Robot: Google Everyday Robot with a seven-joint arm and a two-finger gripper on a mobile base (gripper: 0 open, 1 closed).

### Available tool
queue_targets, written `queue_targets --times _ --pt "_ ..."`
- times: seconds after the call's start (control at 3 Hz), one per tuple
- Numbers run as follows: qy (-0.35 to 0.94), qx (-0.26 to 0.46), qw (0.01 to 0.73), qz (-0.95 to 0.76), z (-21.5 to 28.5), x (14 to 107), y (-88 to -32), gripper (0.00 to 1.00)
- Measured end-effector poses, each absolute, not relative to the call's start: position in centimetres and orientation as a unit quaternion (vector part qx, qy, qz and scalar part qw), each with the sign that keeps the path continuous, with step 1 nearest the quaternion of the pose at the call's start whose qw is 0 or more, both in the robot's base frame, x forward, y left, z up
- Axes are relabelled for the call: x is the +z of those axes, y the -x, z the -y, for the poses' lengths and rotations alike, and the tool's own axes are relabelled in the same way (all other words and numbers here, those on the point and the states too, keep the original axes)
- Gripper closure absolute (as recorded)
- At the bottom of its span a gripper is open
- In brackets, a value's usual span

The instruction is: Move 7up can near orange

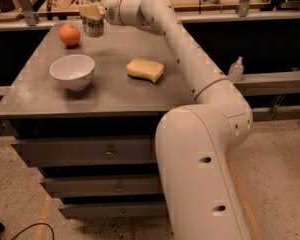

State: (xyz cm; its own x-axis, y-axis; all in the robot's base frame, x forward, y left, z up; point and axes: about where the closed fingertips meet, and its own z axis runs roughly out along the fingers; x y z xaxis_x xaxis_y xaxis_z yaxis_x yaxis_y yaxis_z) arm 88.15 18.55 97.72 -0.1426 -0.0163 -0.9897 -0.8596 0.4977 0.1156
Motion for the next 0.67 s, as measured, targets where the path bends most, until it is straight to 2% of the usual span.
queue_targets --times 0.67 --pt "0.320 0.374 0.565 -0.662 -23.1 94.0 -87.9 0.51"
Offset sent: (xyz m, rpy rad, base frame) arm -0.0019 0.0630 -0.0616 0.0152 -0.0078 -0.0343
